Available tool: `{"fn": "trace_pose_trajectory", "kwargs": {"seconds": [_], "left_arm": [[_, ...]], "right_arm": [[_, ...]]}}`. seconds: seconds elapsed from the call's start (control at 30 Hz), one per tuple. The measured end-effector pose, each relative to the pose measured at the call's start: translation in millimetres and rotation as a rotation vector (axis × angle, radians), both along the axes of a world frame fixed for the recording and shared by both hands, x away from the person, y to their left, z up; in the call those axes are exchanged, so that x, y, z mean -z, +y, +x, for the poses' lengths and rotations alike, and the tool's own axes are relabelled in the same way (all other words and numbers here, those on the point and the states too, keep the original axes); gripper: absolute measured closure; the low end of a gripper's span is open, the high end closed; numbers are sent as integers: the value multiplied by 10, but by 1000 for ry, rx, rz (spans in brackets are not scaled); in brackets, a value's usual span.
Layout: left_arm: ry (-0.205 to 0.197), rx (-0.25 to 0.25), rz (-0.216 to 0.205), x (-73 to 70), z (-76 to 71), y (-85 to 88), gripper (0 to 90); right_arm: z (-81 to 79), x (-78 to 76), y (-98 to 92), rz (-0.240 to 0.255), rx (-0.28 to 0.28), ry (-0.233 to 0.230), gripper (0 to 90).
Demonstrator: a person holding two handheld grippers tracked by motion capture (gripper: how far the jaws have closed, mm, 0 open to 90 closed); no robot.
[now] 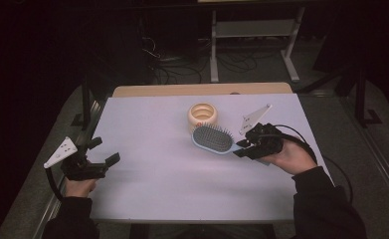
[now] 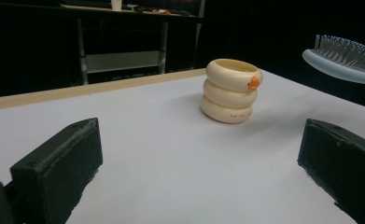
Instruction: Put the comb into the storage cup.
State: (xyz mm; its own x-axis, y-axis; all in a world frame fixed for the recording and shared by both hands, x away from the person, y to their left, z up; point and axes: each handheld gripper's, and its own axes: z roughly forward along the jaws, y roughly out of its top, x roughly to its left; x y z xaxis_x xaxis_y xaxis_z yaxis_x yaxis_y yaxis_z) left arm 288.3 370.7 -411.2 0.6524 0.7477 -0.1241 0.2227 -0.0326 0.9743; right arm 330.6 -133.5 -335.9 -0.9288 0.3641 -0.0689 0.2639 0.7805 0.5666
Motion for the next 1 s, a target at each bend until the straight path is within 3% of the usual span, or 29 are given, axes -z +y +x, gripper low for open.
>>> {"fn": "trace_pose_trajectory", "kwargs": {"seconds": [0.27,0.37,0.53,1.0], "left_arm": [[-18,26,27,-113,21,-106,0],[0,22,53,-156,51,-126,0],[11,7,46,-181,85,-119,0],[22,40,58,-294,138,-180,0]], "right_arm": [[35,-103,61,-1,-6,-20,684],[43,-146,67,1,-4,-32,684],[49,-222,75,13,2,-56,684],[147,-467,152,38,8,-71,684]]}}
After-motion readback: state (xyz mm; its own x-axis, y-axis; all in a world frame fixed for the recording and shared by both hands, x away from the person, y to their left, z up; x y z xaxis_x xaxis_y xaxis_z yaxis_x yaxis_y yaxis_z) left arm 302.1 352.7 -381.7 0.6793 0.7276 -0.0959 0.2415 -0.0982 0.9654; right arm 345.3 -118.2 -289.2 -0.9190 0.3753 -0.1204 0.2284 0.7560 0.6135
